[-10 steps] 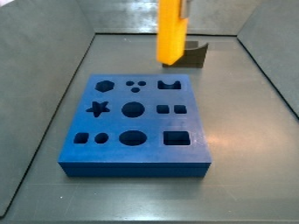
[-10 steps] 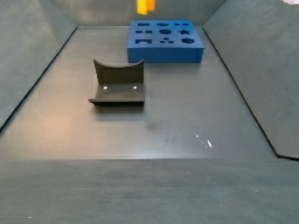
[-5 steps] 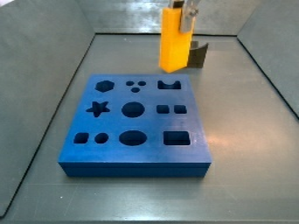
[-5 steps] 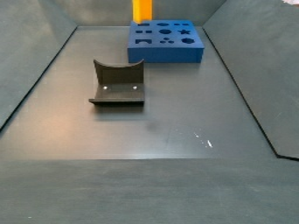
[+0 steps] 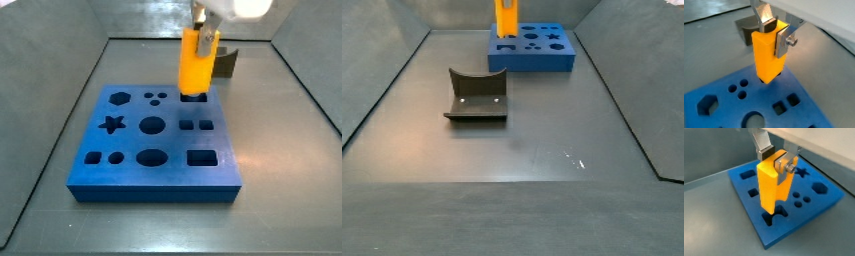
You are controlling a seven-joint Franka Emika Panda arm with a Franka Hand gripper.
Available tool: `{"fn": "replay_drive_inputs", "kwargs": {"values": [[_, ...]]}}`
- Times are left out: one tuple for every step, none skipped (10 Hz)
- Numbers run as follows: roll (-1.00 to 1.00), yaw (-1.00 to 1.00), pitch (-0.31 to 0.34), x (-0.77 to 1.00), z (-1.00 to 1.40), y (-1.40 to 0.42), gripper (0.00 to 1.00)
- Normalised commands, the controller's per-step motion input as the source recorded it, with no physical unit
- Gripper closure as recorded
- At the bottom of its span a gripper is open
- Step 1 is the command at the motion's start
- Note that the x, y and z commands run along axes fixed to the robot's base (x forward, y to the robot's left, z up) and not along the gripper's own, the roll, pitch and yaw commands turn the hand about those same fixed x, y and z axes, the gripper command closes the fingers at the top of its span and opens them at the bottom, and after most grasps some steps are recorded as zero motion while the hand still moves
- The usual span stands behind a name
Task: Insert the arch object.
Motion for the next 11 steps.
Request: {"fn": "replay_drive_inputs", "kwargs": {"values": [[0.11, -1.00, 0.000, 0.00, -0.33, 0.00, 1.00], [0.17, -0.85, 0.000, 0.17, -0.27, 0.07, 1.00], [0.13, -0.46, 0.019, 0.48, -0.17, 0.00, 1.00], [0.07, 0.03, 0.000, 0.01, -0.09, 0.00, 1.00], [0.09, 0.07, 0.000, 0.07, -0.11, 0.04, 1.00], [0.09, 0.06, 0.000, 0.00, -0.17, 0.13, 1.00], [0.00, -0.18, 0.003, 0.00, -0.19, 0.19, 1.00], [0.00, -0.41, 0.016, 0.00, -0.20, 0.17, 1.00], [0.00, -0.44, 0.000, -0.01, -0.21, 0.09, 1.00], [-0.01, -0.35, 0.000, 0.00, -0.21, 0.01, 1.00], [-0.05, -0.26, 0.000, 0.00, -0.23, 0.00, 1.00]]}}
